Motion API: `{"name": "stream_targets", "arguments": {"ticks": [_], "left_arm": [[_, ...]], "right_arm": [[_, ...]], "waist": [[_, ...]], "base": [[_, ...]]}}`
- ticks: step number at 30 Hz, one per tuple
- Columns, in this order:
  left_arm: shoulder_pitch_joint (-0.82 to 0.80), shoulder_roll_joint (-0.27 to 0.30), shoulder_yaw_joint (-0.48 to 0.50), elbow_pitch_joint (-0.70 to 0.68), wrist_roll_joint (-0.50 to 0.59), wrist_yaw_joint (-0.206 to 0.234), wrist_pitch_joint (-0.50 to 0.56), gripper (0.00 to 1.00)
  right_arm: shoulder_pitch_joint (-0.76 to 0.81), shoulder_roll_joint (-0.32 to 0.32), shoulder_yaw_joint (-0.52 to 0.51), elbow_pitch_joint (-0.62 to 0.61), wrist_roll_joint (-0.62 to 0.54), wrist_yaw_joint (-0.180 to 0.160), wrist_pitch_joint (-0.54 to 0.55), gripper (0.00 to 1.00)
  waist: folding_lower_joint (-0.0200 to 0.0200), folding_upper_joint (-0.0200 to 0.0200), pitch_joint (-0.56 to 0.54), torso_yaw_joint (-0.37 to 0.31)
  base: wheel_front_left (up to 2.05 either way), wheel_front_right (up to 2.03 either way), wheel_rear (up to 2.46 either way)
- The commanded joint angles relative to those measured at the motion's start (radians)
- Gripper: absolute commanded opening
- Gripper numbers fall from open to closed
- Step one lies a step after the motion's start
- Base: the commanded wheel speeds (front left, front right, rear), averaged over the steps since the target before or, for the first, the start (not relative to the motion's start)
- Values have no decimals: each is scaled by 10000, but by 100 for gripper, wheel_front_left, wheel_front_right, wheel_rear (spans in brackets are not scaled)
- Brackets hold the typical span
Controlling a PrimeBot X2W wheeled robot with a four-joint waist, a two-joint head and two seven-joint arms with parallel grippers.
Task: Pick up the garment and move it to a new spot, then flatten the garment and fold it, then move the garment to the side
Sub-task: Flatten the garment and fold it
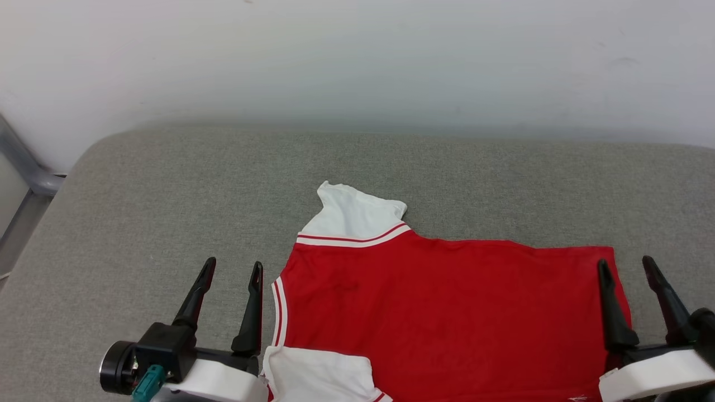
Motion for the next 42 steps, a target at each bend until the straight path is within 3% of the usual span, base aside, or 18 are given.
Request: {"name": "stream_targets", "arguments": {"ticks": [1,14,20,26,33,42], "left_arm": [[221,-248,245,10,244,-276,-43,100],[141,-1302,1458,741,1361,-1856,-35,100],[-1060,-928,1330,1599,1594,-2412,26,100],[-3491,-194,1016,2725,379,-2730,2596,100],[-6380,1319,-256,3321,-1155,-2756,5901,100],[-9029,2360,-1384,4349,-2785,-2760,8539,100]], "right_arm": [[132,166,16,182,-215,-8,-340,100],[-264,434,255,730,-633,-8,-843,100],[-588,448,286,385,-716,-8,-699,100],[-987,541,268,-31,-692,-10,-513,100],[-1429,677,258,-94,-649,-8,-630,100],[-2066,767,566,-113,-588,-8,-814,100]], "waist": [[0,-1,45,-32],[0,-1,363,-276],[0,-1,1086,-600],[0,-1,2129,-1065],[0,-1,3288,-1538],[0,-1,4325,-2035]], "base": [[0,0,0],[0,0,0],[0,0,0],[0,0,0],[0,0,0],[0,0,0]]}}
